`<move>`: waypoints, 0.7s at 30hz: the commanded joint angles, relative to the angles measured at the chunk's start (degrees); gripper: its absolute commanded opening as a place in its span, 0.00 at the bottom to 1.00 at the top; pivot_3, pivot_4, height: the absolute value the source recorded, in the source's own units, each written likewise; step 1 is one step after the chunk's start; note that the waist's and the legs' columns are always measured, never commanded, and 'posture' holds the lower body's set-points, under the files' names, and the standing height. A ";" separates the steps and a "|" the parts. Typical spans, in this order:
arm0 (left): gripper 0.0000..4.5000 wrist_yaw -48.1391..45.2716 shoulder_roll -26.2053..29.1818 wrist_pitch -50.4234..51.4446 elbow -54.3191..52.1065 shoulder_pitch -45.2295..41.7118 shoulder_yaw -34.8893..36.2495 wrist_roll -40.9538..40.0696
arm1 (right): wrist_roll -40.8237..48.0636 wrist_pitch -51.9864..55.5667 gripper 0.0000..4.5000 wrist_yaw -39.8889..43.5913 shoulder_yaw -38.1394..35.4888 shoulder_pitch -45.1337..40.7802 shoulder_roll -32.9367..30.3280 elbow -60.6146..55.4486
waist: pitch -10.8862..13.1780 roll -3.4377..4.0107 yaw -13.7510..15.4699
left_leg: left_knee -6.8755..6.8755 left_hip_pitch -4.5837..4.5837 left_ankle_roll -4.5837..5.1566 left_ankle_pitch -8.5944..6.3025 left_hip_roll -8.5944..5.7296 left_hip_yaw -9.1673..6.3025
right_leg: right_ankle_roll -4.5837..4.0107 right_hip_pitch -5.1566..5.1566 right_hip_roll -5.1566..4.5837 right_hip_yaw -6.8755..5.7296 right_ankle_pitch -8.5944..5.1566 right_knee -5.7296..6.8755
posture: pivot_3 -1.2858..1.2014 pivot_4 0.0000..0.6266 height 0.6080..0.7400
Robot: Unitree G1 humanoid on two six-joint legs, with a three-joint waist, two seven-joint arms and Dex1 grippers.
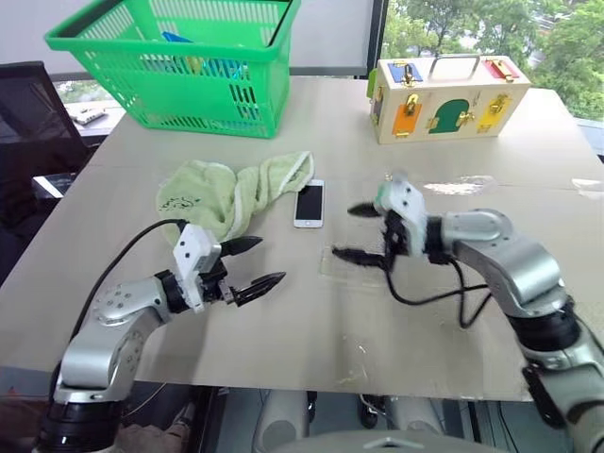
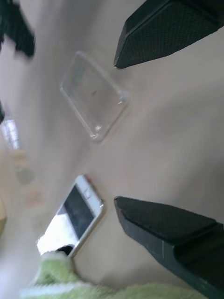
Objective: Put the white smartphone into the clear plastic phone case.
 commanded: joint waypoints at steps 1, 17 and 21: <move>1.00 1.23 -0.45 0.13 -1.02 -0.10 1.45 -1.10 | -2.99 4.01 0.99 -9.54 -1.24 -2.87 5.47 3.45 | 0.00 0.00 0.08 | -0.01 0.00 0.02 0.01 0.00 0.01 | 0.01 0.00 0.00 0.01 0.01 -0.01 | 0.52 0.24 1.00; 1.00 3.61 0.73 2.11 -4.07 3.60 8.57 -5.81 | -7.88 20.32 0.99 -27.99 -7.80 -16.48 24.19 24.72 | 0.03 0.05 -0.82 | -0.08 -0.04 0.03 0.01 0.00 0.06 | 0.12 -0.05 0.09 0.02 0.07 -0.02 | 0.52 0.24 1.00; 1.00 9.26 0.97 7.74 -5.20 0.46 6.45 -5.43 | -6.79 16.55 0.99 -26.52 -8.03 -14.41 24.45 23.52 | 0.02 0.05 -1.15 | -0.07 -0.04 0.03 0.01 -0.01 0.05 | 0.13 -0.04 0.20 0.04 0.08 -0.02 | 0.52 0.24 1.00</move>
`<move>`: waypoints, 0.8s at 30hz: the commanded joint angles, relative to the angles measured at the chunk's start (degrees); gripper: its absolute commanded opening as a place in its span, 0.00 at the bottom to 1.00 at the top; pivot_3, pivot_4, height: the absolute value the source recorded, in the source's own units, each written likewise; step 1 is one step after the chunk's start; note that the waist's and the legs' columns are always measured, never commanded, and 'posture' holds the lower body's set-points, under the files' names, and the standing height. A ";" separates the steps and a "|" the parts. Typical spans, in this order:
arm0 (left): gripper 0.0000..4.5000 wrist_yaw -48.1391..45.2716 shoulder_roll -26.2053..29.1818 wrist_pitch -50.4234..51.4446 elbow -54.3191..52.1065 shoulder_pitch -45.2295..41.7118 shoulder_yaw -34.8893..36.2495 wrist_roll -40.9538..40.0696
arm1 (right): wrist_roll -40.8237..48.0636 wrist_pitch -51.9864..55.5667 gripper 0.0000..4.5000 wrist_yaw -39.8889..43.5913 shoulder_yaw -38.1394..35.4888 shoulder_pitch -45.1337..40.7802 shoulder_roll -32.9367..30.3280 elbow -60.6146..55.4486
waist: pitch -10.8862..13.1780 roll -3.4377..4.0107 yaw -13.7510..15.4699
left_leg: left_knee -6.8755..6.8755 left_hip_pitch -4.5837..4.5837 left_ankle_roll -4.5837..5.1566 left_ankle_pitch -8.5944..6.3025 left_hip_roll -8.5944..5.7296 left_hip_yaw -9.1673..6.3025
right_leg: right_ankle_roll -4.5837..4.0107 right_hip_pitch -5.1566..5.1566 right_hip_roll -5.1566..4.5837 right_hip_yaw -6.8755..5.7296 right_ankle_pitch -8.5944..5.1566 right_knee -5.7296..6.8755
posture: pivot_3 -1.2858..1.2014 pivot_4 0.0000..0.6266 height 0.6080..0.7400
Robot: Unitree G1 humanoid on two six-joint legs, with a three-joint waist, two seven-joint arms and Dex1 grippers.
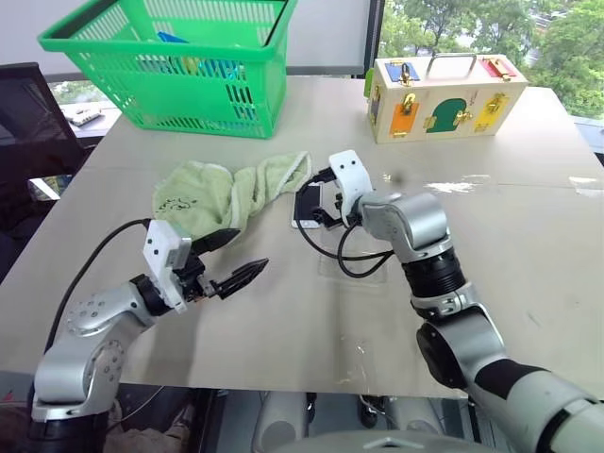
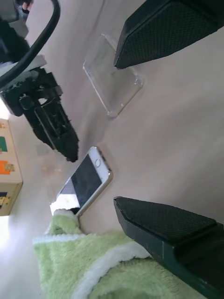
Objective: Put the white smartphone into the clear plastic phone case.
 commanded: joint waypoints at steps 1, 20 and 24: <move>1.00 5.31 0.30 5.25 -3.41 -3.13 -0.78 -1.07 | 1.51 -4.49 0.99 2.09 -0.96 1.32 -0.96 -3.65 | 0.00 0.00 -0.06 | 0.00 0.00 0.00 0.00 0.00 -0.02 | 0.01 0.01 0.03 0.00 0.01 -0.01 | 0.52 0.24 1.00; 1.00 56.81 -27.19 65.01 6.14 -44.84 -13.93 17.24 | 15.44 -15.05 0.99 33.80 -3.04 23.03 -42.29 -41.59 | 0.16 -0.22 0.77 | 0.19 -0.28 -0.01 0.02 -0.11 -0.50 | 0.13 -0.05 0.60 0.28 0.04 -0.04 | 0.52 0.24 1.00; 1.00 57.04 -30.17 63.03 12.50 -47.70 -14.89 20.39 | 17.08 -13.49 0.99 33.01 -4.53 24.18 -43.60 -43.76 | 0.16 -0.23 1.33 | 0.21 -0.28 -0.08 0.06 -0.08 -0.49 | 0.11 -0.10 0.61 0.29 0.04 0.04 | 0.52 0.24 1.00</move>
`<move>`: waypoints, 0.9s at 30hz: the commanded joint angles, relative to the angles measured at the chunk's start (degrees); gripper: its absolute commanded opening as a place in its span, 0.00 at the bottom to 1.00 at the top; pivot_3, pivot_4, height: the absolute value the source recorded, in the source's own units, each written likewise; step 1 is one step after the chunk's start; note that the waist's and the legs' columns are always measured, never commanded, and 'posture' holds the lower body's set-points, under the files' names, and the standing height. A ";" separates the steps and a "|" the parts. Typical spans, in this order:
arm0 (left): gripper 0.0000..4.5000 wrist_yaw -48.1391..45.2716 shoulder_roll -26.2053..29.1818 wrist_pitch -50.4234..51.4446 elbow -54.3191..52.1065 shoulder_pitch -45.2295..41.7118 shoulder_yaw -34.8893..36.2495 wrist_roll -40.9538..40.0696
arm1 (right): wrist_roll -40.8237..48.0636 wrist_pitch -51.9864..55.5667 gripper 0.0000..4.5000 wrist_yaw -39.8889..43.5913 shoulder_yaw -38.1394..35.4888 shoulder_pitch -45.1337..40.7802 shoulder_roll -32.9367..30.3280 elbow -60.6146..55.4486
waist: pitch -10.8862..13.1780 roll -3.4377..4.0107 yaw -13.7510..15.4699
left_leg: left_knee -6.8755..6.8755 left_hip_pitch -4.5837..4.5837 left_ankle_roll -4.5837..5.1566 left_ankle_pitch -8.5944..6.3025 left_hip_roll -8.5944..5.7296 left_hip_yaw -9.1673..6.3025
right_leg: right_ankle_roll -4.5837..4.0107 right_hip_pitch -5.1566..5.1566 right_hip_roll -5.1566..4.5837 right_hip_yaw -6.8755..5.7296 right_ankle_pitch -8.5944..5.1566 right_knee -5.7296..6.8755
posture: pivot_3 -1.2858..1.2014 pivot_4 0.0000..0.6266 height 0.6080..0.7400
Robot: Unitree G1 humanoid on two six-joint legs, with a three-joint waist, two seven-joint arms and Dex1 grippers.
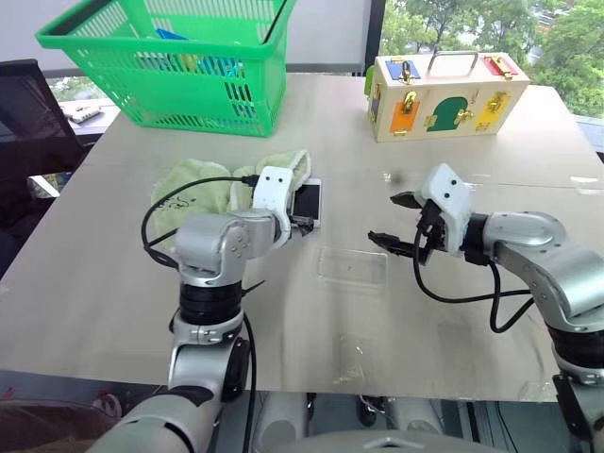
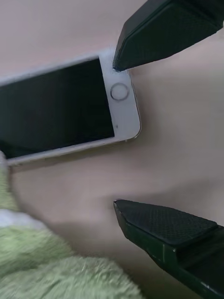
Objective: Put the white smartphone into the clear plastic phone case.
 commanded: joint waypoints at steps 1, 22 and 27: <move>1.00 0.74 -1.61 -2.51 4.83 -2.75 -0.72 3.40 | 2.58 1.05 0.99 -0.12 -3.41 0.71 -1.52 -4.32 | 0.00 0.00 0.07 | 0.02 0.00 -0.01 0.01 -0.01 0.00 | 0.00 0.01 -0.02 0.01 0.00 0.01 | 0.52 0.24 1.00; 0.63 -5.95 -7.13 -10.24 22.71 -8.05 -6.92 9.10 | 10.69 4.61 1.00 -3.88 -10.21 10.28 -7.16 -12.75 | -0.06 -0.03 1.45 | 0.10 0.33 0.01 0.00 -0.18 -0.05 | -0.04 0.44 -0.43 0.02 0.01 0.05 | 0.52 0.24 1.00; 0.63 -11.56 -9.67 -4.75 20.22 -11.28 1.35 3.49 | 10.99 3.96 1.00 -4.51 -10.57 11.41 -7.79 -12.76 | -0.06 -0.04 1.63 | 0.10 0.31 0.02 0.00 -0.23 -0.06 | -0.02 0.44 -0.46 0.01 0.00 0.01 | 0.52 0.24 1.00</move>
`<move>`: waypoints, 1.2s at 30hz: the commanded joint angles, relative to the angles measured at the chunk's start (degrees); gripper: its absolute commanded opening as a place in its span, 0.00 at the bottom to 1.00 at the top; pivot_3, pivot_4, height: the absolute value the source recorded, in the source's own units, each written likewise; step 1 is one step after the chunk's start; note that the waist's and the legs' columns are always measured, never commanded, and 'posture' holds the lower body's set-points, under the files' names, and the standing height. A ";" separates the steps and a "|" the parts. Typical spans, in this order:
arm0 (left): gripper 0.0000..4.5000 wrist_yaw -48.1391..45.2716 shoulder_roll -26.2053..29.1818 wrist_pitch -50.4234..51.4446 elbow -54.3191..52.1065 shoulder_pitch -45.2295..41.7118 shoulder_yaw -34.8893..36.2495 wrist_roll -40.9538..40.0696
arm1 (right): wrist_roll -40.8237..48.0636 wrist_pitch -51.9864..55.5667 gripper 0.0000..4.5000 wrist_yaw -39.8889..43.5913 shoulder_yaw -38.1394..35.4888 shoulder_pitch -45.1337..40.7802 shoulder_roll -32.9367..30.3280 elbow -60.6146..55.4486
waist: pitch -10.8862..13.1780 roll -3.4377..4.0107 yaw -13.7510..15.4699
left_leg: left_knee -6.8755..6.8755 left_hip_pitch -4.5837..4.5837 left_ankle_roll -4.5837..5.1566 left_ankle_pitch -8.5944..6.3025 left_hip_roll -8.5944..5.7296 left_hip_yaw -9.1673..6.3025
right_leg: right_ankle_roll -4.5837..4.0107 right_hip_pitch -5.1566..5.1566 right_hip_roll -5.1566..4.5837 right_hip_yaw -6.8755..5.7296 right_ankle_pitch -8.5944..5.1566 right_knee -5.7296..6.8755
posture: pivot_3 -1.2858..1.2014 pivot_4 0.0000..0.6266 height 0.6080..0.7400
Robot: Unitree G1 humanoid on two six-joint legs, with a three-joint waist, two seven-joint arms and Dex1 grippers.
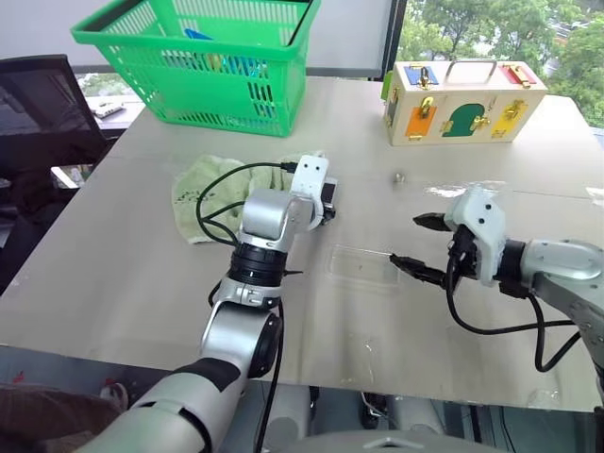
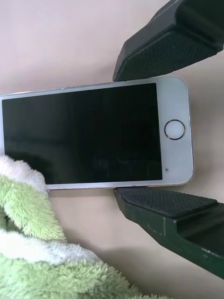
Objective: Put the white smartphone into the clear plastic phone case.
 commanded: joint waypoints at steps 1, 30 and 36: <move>0.63 -4.58 -3.67 5.50 -0.07 -2.12 3.45 -5.10 | 0.87 -1.00 1.00 -0.47 -2.19 -0.04 -0.91 -1.60 | 0.00 0.00 0.11 | 0.00 -0.04 0.00 0.00 -0.01 -0.02 | 0.01 -0.01 0.00 -0.03 0.00 -0.02 | 0.52 0.24 1.00; 0.63 -10.26 -15.71 -6.89 18.24 -11.76 -5.36 -3.65 | 1.25 12.62 1.00 -11.78 -11.61 3.31 -0.76 -2.61 | 0.08 -0.12 0.26 | 0.08 -0.54 0.09 0.02 -0.59 -0.49 | 0.30 -0.20 -0.33 -0.36 -0.15 0.00 | 0.52 0.24 1.00; 0.98 -11.07 -15.90 -9.29 18.96 -12.50 -7.20 -3.56 | 1.57 14.64 1.00 -12.58 -14.28 5.61 -1.14 -3.93 | 0.07 -0.11 0.42 | 0.18 -0.54 0.33 0.15 -0.73 -0.64 | 0.42 -0.03 -0.45 -0.49 -0.06 0.00 | 0.52 0.24 1.00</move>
